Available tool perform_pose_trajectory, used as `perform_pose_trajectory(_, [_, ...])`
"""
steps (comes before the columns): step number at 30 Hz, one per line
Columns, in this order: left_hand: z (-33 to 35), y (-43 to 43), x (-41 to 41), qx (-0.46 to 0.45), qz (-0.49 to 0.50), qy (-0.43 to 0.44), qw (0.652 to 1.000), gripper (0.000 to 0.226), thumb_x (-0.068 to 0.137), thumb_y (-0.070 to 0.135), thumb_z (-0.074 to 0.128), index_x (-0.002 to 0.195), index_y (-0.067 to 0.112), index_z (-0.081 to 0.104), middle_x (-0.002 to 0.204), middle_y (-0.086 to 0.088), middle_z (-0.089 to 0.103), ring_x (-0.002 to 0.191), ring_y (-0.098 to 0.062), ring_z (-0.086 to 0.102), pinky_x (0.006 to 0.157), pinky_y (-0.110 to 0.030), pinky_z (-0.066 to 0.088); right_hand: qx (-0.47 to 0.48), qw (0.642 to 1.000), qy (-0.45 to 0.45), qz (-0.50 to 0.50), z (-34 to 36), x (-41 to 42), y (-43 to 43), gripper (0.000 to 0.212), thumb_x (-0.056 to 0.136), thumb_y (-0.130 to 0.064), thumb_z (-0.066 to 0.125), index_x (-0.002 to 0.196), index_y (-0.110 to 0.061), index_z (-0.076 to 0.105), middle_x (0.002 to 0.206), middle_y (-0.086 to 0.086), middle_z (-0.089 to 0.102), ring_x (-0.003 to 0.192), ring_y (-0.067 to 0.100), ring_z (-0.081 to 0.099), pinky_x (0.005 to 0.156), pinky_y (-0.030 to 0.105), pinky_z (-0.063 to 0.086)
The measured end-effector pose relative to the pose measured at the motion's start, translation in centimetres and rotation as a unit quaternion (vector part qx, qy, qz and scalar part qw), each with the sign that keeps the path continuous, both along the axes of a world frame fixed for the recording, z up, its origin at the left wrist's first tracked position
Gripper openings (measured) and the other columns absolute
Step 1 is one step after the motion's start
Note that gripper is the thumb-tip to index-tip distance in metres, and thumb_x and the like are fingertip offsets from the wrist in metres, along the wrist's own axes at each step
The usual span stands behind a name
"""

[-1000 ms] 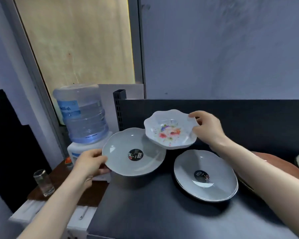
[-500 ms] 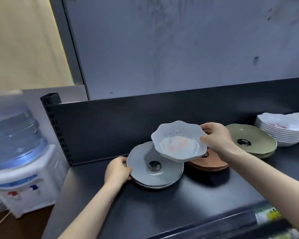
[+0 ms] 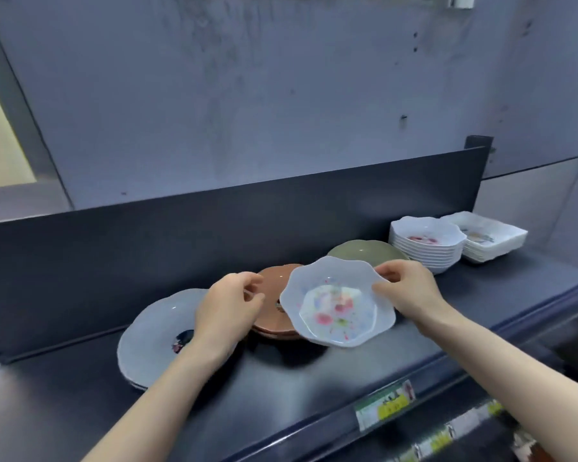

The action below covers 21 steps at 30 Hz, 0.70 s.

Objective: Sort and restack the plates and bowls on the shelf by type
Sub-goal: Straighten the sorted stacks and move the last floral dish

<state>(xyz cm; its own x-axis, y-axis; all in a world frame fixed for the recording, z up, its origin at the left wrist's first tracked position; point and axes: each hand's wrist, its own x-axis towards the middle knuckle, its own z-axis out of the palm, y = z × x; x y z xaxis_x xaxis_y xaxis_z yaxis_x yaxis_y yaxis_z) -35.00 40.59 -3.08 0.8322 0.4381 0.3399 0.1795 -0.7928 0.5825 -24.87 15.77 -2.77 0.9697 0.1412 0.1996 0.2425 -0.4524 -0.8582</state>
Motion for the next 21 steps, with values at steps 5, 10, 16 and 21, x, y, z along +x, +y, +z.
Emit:
perform_pose_trajectory(5, [-0.9, -11.2, 5.1, 0.044, -0.054, -0.008, 0.998, 0.029, 0.082, 0.02, 0.058, 0.108, 0.027, 0.069, 0.102, 0.011, 0.07, 0.092, -0.01, 0.064, 0.08, -0.027, 0.051, -0.063, 0.997, -0.016, -0.035, -0.3, 3.1, -12.3, 0.012, 0.074, -0.013, 0.067, 0.078, -0.017, 0.077, 0.076, -0.003, 0.074, 0.076, 0.014, 0.066, 0.07, 0.03, 0.051])
perform_pose_trajectory(10, [-0.9, -20.7, 10.3, 0.067, -0.08, 0.004, 0.995, 0.032, 0.081, 0.021, 0.056, 0.111, 0.029, 0.067, 0.104, 0.01, 0.068, 0.092, -0.009, 0.063, 0.081, -0.026, 0.05, -0.087, 0.994, -0.026, -0.065, -0.2, 7.3, -24.1, 0.01, 0.078, -0.014, 0.068, 0.081, -0.017, 0.077, 0.079, -0.005, 0.074, 0.081, 0.013, 0.067, 0.068, 0.027, 0.045])
perform_pose_trajectory(16, [-0.9, -26.2, 14.3, 0.093, -0.071, 0.037, 0.992, 0.032, 0.08, 0.022, 0.058, 0.11, 0.027, 0.068, 0.106, 0.005, 0.069, 0.096, -0.014, 0.064, 0.083, -0.028, 0.051, -0.047, 0.995, 0.008, -0.088, -1.1, 11.7, -31.6, 0.01, 0.084, -0.015, 0.067, 0.085, -0.012, 0.076, 0.082, 0.001, 0.074, 0.079, 0.018, 0.066, 0.063, 0.029, 0.047])
perform_pose_trajectory(21, [-0.5, -27.4, 17.0, 0.111, -0.057, 0.059, 0.99, 0.032, 0.082, 0.023, 0.057, 0.111, 0.028, 0.067, 0.108, 0.007, 0.068, 0.098, -0.012, 0.063, 0.081, -0.028, 0.051, 0.007, 0.995, 0.053, -0.083, -2.8, 15.1, -33.0, 0.01, 0.084, -0.014, 0.067, 0.088, -0.013, 0.076, 0.085, 0.002, 0.074, 0.079, 0.018, 0.066, 0.064, 0.029, 0.049])
